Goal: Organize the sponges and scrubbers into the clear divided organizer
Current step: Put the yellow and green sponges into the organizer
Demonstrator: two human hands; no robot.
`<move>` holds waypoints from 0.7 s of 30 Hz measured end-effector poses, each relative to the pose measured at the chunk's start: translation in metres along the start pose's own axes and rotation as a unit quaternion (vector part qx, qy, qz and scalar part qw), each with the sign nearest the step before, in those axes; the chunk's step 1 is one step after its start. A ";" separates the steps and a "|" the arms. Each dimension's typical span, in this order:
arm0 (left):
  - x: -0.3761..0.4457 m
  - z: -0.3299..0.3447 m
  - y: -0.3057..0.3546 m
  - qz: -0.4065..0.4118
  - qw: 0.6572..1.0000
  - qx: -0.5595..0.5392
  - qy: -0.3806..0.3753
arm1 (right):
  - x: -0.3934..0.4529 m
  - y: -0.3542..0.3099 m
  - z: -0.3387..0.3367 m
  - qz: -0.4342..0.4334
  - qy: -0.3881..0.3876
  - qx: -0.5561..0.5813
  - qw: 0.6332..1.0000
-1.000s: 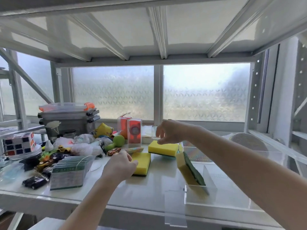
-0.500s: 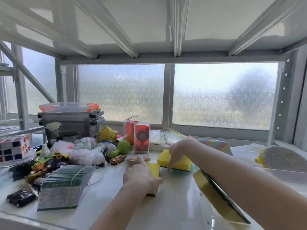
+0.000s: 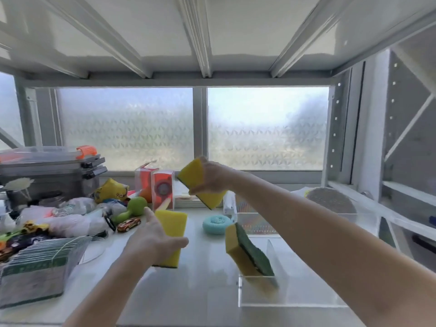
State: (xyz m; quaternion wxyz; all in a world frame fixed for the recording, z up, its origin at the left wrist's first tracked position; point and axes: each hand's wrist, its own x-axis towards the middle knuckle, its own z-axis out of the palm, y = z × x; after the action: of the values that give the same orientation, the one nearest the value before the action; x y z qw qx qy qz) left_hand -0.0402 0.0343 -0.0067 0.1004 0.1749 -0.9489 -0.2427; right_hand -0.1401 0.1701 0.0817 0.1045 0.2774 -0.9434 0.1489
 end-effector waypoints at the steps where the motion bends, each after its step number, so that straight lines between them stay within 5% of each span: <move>1: -0.004 -0.005 0.002 0.008 1.000 -0.011 0.012 | -0.006 0.001 -0.009 -0.004 0.019 0.015 1.000; 11: -0.047 -0.058 0.053 0.096 0.980 -0.110 0.138 | -0.082 0.023 -0.094 0.000 0.136 0.140 0.981; 21: -0.104 -0.027 0.154 0.216 0.932 -0.265 0.118 | -0.185 0.086 -0.138 0.062 0.185 0.212 0.958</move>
State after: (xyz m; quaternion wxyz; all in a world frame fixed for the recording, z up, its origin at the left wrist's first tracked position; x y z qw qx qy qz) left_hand 0.0187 0.1886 0.0816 0.3046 -0.0394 -0.8463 -0.4352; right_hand -0.0197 0.3763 0.1395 0.2063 0.2016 -0.8699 0.4001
